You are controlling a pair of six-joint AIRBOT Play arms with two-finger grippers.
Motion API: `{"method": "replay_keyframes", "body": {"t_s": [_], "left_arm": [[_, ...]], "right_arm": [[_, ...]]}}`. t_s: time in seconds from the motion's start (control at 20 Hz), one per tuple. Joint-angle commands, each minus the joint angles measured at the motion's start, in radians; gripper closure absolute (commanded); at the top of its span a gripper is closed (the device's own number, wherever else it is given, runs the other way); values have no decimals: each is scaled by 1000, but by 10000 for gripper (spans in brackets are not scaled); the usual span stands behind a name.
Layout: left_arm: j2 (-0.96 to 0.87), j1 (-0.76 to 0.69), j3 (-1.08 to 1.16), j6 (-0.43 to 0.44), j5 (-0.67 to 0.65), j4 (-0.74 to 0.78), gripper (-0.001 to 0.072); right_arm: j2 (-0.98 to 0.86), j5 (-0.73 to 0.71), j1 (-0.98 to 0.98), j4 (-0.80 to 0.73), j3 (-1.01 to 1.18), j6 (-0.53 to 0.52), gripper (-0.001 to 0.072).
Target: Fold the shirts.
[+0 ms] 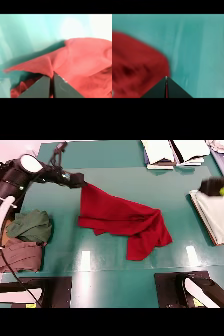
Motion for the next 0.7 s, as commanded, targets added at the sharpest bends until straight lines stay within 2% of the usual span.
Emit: {"method": "replay_keyframes", "body": {"t_s": [0.0,0.05,0.25,0.4,0.5,0.55,0.65], "left_arm": [[42,21,31,2,-16,79,685],[42,21,31,1,-24,80,685],[42,21,31,-1,-35,82,685],[42,21,31,-2,-42,82,685],[42,21,31,-2,-42,82,685],[42,21,31,-1,-42,82,685],[42,21,32,-2,-44,83,685]], "right_arm": [[20,3,-165,91,-346,-67,337],[-3,-26,-198,156,-433,-93,178],[-141,-190,-222,287,-592,-149,181],[-254,-231,-150,286,-597,-149,186],[-306,-262,-75,284,-597,-150,215],[-321,-288,-42,284,-597,-150,291],[-333,-332,10,276,-579,-150,542]]}}
